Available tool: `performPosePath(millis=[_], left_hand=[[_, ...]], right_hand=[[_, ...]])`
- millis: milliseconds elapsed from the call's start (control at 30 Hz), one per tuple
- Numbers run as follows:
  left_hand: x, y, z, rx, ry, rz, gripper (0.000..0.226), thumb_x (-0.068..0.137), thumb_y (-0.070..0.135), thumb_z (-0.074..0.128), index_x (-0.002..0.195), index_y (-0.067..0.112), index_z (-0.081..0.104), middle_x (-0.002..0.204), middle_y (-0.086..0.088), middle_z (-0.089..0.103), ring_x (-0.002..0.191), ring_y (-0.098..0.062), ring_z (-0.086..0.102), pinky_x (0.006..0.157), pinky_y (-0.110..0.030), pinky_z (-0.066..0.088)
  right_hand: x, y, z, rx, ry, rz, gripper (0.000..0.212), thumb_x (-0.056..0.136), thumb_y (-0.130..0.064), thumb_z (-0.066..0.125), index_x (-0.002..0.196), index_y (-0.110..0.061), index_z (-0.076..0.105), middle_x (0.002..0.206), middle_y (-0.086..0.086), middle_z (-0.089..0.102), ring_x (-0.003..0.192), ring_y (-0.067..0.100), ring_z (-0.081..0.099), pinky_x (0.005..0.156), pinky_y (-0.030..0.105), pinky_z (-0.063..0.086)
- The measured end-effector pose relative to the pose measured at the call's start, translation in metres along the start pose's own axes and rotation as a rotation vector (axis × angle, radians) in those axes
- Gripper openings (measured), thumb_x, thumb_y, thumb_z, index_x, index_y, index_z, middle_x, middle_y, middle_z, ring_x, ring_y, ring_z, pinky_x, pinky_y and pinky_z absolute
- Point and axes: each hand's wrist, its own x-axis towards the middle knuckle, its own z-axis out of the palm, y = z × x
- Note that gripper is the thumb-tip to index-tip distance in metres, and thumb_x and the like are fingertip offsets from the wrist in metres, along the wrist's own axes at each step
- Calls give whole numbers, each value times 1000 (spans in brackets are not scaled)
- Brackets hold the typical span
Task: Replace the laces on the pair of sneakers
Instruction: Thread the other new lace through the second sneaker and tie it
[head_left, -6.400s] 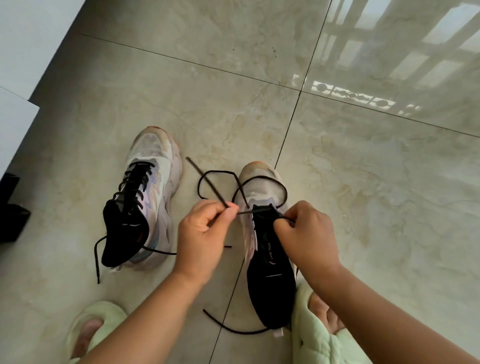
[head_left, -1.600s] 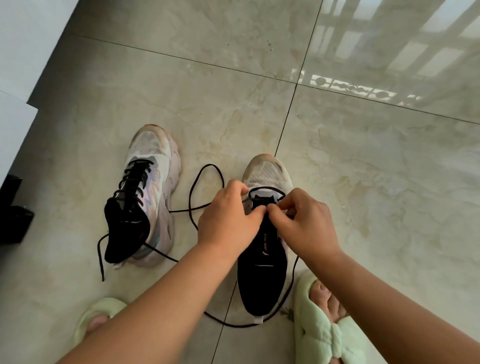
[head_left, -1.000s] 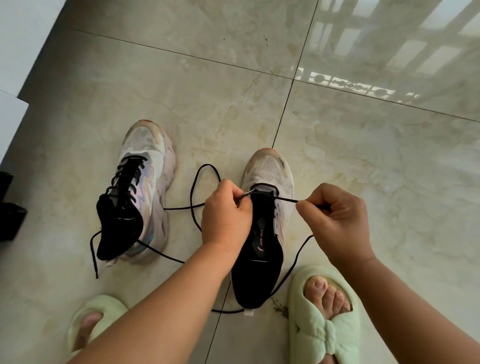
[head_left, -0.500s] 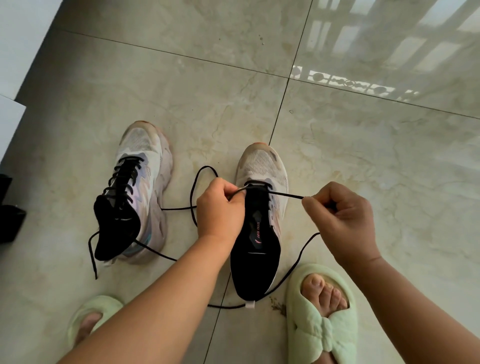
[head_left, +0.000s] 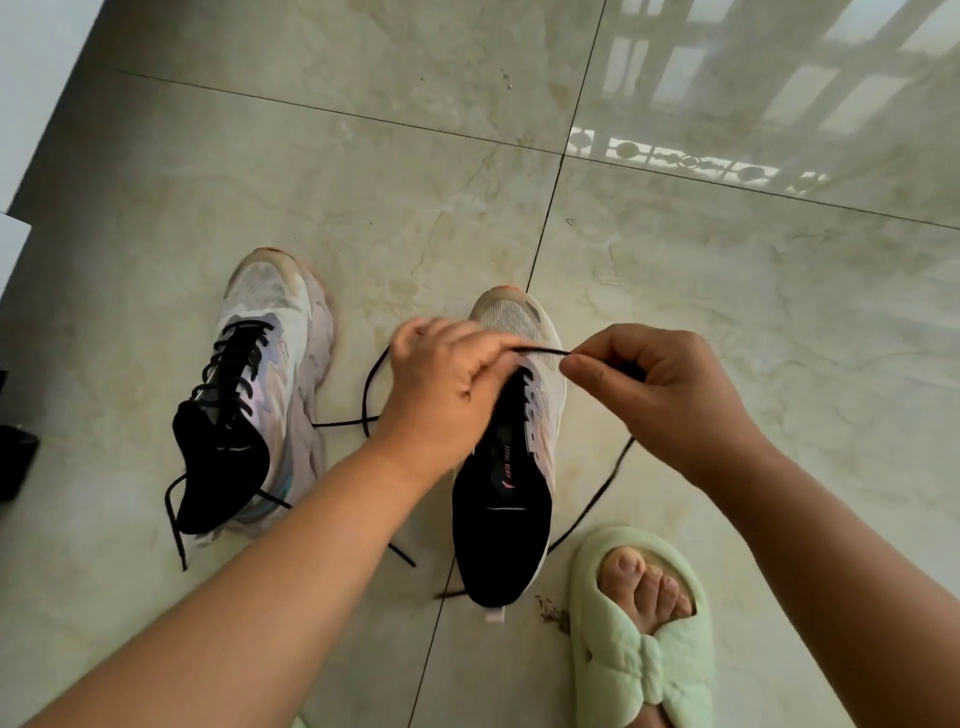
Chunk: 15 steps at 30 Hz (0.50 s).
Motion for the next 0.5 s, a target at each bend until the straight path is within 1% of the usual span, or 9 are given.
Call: performPosePath(millis=[67, 133, 167, 200, 233, 300, 367, 400, 500], left_hand=[[6, -14, -5, 91, 60, -177, 20, 92, 24, 55, 104, 21, 71, 97, 1, 67, 98, -23, 56, 98, -42, 29], [11, -23, -7, 241, 13, -353, 23, 93, 24, 52, 111, 24, 68, 108, -1, 64, 106, -24, 53, 96, -38, 28], [12, -25, -7, 259, -17, -363, 27, 92, 22, 53, 117, 24, 64, 116, -1, 61, 111, -23, 51, 98, -38, 28], [11, -24, -6, 231, -33, -296, 36, 90, 18, 56, 125, 24, 59, 124, -2, 57, 117, -23, 48, 101, -38, 28], [9, -17, -5, 179, -44, -168, 47, 86, 13, 60, 131, 22, 53, 129, -2, 55, 120, -22, 46, 105, -40, 27], [4, 2, -1, 105, -82, 87, 63, 79, 10, 63, 138, 21, 45, 131, 0, 55, 123, -19, 45, 109, -45, 20], [0, 15, 5, 119, -119, 207, 60, 79, 15, 59, 137, 18, 46, 123, -2, 60, 116, -18, 51, 107, -44, 20], [1, 16, 7, 123, -130, 227, 54, 80, 18, 58, 133, 14, 51, 117, -4, 63, 109, -21, 56, 104, -42, 26], [5, 10, 3, 27, -165, 171, 33, 87, 19, 55, 117, 9, 65, 96, -7, 68, 88, -27, 64, 85, -44, 46]], right_hand=[[1, 5, -7, 1, 19, 41, 14, 84, -19, 67, 71, -17, 66, 41, -17, 45, 39, 1, 38, 42, 8, 29], [1, 9, -9, 4, 26, 60, 14, 86, -17, 66, 72, -16, 67, 41, -18, 45, 38, 1, 38, 42, 7, 28], [1, 9, -9, -2, 18, 59, 14, 86, -16, 65, 73, -16, 67, 41, -18, 45, 39, 1, 38, 42, 7, 28], [2, 9, -7, -17, 4, 51, 13, 86, -15, 65, 73, -16, 67, 42, -18, 46, 40, 1, 39, 42, 7, 29], [3, 8, -3, -41, -12, 35, 13, 86, -14, 64, 74, -15, 67, 43, -18, 47, 41, 1, 40, 43, 7, 29], [6, 5, 3, -101, -43, -17, 11, 86, -14, 64, 75, -15, 68, 46, -15, 50, 44, 2, 44, 46, 8, 31], [7, 2, 8, -150, -68, -83, 10, 86, -13, 64, 78, -12, 70, 51, -10, 54, 47, 4, 46, 48, 11, 33], [8, 2, 9, -162, -72, -103, 10, 86, -13, 64, 79, -10, 71, 53, -8, 54, 48, 5, 46, 48, 12, 32], [9, 3, 8, -180, -77, -81, 10, 86, -14, 65, 78, -12, 71, 46, -12, 48, 48, 2, 46, 48, 11, 31]])
